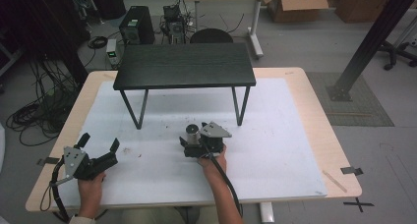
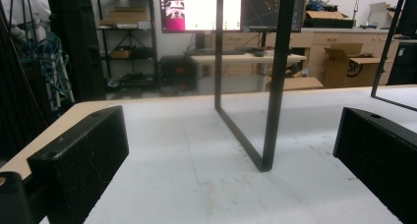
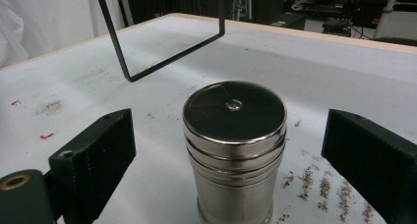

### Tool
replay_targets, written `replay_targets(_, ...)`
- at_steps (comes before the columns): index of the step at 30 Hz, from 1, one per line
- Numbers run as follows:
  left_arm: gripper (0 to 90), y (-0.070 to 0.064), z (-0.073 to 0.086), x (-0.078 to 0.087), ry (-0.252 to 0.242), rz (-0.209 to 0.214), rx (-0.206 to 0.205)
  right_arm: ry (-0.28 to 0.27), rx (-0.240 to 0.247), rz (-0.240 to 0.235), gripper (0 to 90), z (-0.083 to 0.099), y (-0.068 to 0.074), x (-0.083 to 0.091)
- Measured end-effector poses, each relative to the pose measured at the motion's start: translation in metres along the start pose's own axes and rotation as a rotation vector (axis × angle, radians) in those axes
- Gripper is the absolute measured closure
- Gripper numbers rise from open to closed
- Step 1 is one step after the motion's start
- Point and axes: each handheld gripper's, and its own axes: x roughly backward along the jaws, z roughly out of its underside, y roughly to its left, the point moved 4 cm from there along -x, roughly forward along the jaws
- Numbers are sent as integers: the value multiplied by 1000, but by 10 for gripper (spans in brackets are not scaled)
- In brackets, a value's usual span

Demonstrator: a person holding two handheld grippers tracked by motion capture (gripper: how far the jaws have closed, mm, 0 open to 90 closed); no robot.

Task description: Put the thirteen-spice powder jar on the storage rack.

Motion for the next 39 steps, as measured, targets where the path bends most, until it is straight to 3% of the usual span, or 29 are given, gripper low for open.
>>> replay_targets(8, 5, 0, 0, 0, -2, 1, 0, 2, 2, 0, 108, 0, 0, 0)
replay_targets(20, 5, 0, 0, 0, -2, 0, 0, 6, 18, 0, 285, 1, 2, 0)
replay_targets(39, 5, 0, 0, 0, -1, 0, 0, -15, 22, 8, 458, 1, 2, 2)
